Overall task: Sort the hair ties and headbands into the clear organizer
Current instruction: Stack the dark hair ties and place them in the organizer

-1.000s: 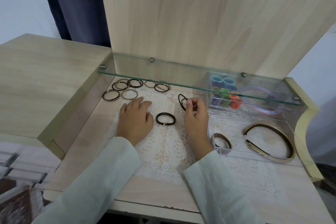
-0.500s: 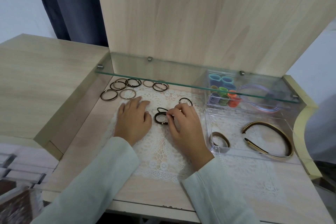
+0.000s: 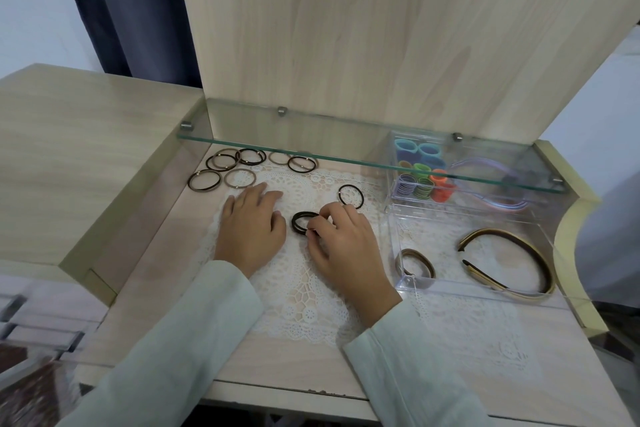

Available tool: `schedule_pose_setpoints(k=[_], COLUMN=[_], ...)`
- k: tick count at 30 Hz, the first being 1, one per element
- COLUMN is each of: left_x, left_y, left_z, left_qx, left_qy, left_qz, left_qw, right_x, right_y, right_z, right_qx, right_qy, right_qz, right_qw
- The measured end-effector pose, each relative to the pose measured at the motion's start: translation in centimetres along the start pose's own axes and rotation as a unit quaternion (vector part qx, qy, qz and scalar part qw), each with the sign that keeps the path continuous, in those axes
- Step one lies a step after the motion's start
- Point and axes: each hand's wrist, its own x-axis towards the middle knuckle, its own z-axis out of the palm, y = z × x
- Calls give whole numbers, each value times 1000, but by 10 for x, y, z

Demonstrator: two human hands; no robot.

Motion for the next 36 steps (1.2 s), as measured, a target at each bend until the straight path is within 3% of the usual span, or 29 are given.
schedule_pose_setpoints(k=[10, 16, 24, 36], left_x=[-1, -1, 0, -1], left_y=[2, 1, 0, 0], left_z=[-1, -1, -1, -1], left_qx=[-4, -1, 0, 1], left_qy=[1, -4, -5, -9], left_qz=[-2, -3, 0, -3], left_qw=[1000, 1000, 1000, 1000], right_x=[1, 2, 3, 1], right_y=[1, 7, 21, 21], right_z=[-2, -2, 14, 11], right_qx=[-24, 54, 0, 47], right_qy=[51, 65, -29, 18], right_qz=[26, 100, 214, 238], right_qw=[998, 991, 976, 970])
